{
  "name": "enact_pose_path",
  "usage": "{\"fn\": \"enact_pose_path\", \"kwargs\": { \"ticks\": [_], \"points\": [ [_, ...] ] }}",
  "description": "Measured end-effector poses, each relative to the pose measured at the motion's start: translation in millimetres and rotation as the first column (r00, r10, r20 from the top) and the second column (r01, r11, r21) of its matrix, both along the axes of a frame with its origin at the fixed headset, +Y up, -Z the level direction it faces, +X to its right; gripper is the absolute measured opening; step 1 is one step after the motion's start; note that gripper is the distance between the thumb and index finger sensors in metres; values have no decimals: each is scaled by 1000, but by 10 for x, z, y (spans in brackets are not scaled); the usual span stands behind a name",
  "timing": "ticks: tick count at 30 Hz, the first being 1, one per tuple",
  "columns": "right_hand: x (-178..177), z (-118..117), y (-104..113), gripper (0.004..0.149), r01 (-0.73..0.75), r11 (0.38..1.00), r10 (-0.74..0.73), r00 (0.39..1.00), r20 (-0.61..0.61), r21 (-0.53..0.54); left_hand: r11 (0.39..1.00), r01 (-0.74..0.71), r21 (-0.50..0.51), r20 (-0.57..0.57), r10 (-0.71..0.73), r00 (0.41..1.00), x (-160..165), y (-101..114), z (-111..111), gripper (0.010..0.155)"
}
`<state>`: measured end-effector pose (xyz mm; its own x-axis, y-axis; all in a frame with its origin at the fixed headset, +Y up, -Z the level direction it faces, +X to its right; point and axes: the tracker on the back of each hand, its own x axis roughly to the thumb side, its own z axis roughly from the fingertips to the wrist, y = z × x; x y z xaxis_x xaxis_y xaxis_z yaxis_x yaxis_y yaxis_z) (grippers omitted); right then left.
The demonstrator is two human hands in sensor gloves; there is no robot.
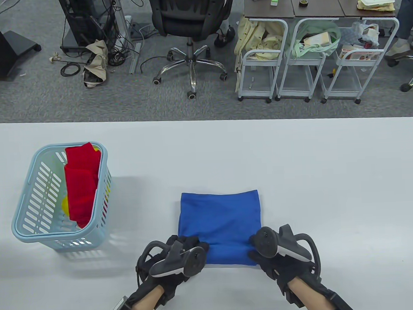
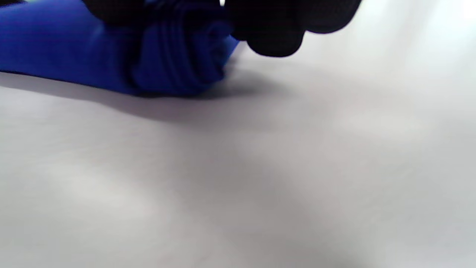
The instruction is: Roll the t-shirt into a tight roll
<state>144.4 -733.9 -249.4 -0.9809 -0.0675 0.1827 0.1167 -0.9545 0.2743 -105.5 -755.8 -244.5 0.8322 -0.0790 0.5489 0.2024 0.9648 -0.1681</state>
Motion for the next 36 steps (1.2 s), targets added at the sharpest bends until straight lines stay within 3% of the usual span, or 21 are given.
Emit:
{"fn": "enact_pose_path", "kwargs": {
  "ticks": [3, 7, 11, 15, 17, 21, 25, 29, 32, 36],
  "points": [
    [-44, 76, 141, 65, -20, 994, 25, 999, -42, 110, 1000, -12, -13, -3, 12, 1000, 11, -10, -35, 67],
    [-203, 135, 26, 58, 131, 989, -142, 963, -230, -65, 999, -30, -38, -17, 30, 999, -16, -24, -47, 68],
    [-289, 127, -143, 70, -57, 998, 49, 969, -242, -28, 1000, 8, -22, -22, -9, 1000, -24, -50, -48, 69],
    [-237, 73, -149, 64, 14, 997, -29, 976, -214, -72, 1000, 10, -3, -25, -10, 1000, -25, -32, -58, 64],
    [-206, 41, -133, 59, 47, 994, -65, 977, -204, -95, 999, -41, -8, -34, 41, 999, -47, 30, -77, 55],
    [-69, -28, -101, 56, 213, 948, -255, 952, -166, -237, 970, -207, -129, -77, 198, 977, -168, 73, -106, 52],
    [-9, -43, -173, 56, 233, 925, -283, 950, -131, -301, 872, -430, -233, -190, 393, 900, -315, 28, -173, 51],
    [-2, -57, -178, 55, 234, 930, -277, 953, -123, -285, 906, -379, -190, -199, 342, 918, -340, 27, -223, 51],
    [22, -70, -190, 55, 248, 925, -287, 953, -102, -288, 966, -242, -95, -212, 218, 953, -399, 34, -241, 54],
    [43, -87, -212, 56, 261, 919, -295, 953, -74, -295, 997, -62, 45, -258, 71, 964, -466, 101, -223, 53]
  ]
}}
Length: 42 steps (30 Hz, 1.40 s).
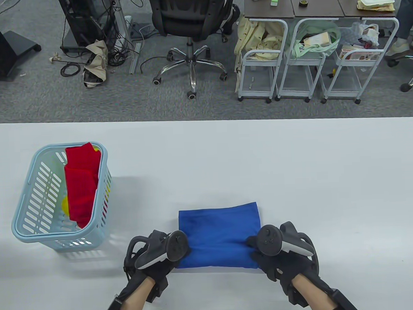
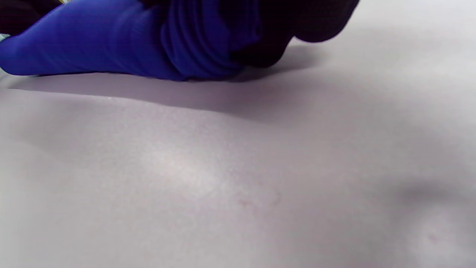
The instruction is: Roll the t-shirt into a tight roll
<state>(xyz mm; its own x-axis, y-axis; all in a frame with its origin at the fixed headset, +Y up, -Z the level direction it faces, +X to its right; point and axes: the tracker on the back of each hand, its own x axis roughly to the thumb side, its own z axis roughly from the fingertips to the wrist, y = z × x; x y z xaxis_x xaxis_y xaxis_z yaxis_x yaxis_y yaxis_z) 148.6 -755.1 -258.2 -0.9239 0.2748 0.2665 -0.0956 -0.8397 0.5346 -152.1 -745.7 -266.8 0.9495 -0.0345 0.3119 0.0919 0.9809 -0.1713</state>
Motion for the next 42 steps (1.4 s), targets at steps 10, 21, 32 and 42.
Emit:
{"fn": "enact_pose_path", "kwargs": {
  "ticks": [10, 21, 32, 42],
  "points": [
    [52, 6, 57, 62, -47, 997, 43, 998, 51, 61, 996, 79, -44, 264, -65, 962, 467, -34, 301, 67],
    [-152, 220, 296, 64, -31, 967, 64, 990, -122, 254, 997, 58, -48, 262, -44, 964, 519, -113, 192, 61],
    [-325, 188, 56, 66, -227, 934, 264, 959, -105, 275, 920, -289, -263, 119, 329, 937, 233, -86, 15, 56],
    [-274, 122, 61, 60, -82, 984, 103, 986, -129, 156, 970, -199, -142, 166, 222, 961, 300, -60, 93, 58]
  ]
}}
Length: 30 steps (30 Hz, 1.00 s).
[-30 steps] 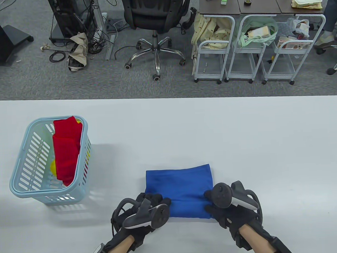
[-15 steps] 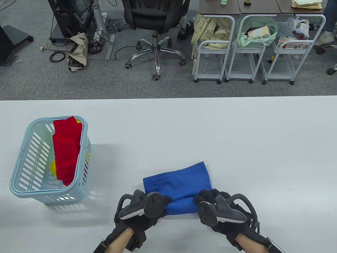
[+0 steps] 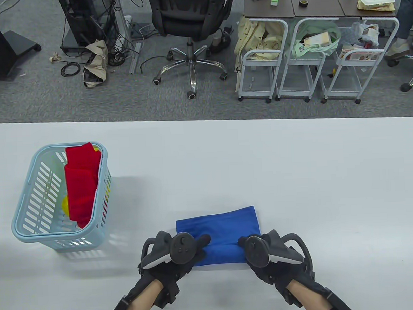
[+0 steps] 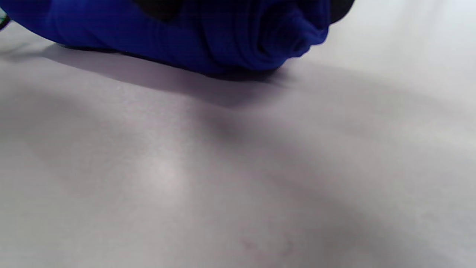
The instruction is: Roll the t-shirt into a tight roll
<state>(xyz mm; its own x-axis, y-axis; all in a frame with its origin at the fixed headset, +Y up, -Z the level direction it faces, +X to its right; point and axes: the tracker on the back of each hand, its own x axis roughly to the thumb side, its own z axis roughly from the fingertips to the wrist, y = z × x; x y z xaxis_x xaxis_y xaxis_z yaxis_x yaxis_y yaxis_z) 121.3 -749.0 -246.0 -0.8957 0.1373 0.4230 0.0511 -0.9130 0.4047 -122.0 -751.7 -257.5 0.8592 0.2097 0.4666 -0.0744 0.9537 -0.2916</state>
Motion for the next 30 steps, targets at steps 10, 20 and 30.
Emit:
{"fn": "enact_pose_path", "kwargs": {
  "ticks": [10, 20, 30],
  "points": [
    [170, -110, -50, 58, 220, 958, -213, 975, 58, -186, 928, 299, 224, 70, -321, 944, 259, -83, 143, 77],
    [169, -35, 84, 64, 139, 990, -139, 990, 32, -2, 998, -37, -41, 19, 38, 999, 62, -44, -8, 60],
    [-7, 4, -18, 72, 65, 997, -68, 996, -61, -50, 998, -31, -50, -11, 31, 999, -14, -45, 1, 59]
  ]
}}
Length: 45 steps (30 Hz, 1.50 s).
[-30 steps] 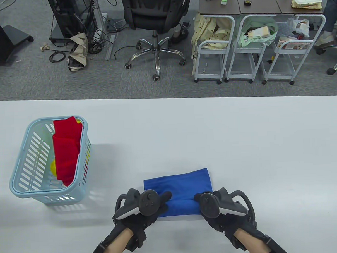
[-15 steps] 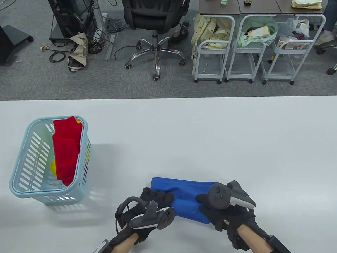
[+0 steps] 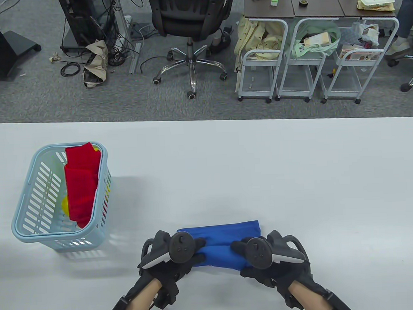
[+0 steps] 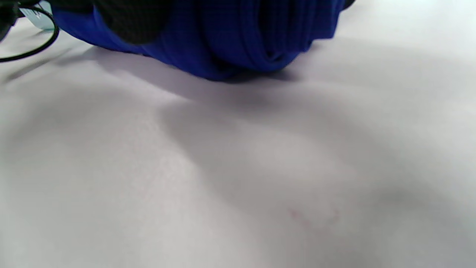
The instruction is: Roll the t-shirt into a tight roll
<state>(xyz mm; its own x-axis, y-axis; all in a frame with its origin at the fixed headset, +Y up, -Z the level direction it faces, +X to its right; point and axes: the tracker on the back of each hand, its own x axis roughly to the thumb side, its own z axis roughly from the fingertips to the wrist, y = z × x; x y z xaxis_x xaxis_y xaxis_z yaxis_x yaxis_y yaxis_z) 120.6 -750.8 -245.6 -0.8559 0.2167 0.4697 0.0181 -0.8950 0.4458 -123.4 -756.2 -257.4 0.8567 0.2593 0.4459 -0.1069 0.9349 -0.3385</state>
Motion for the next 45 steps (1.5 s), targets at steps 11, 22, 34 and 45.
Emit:
{"fn": "enact_pose_path", "kwargs": {
  "ticks": [11, 22, 34, 45],
  "points": [
    [189, -125, -76, 64, 211, 955, -198, 977, 83, -210, 924, 276, 264, 96, -310, 946, 247, -21, 132, 79],
    [52, 42, 87, 72, 15, 999, -17, 999, 36, 50, 998, -24, -52, 27, 25, 999, 42, 24, -24, 61],
    [4, -46, -49, 75, -116, 993, 114, 992, 57, 27, 950, 206, 233, 65, -227, 972, 177, 114, 115, 71],
    [80, 9, 154, 62, -47, 995, 39, 995, 91, 89, 969, 241, 50, 112, -245, 963, 238, -186, 21, 82]
  ]
}}
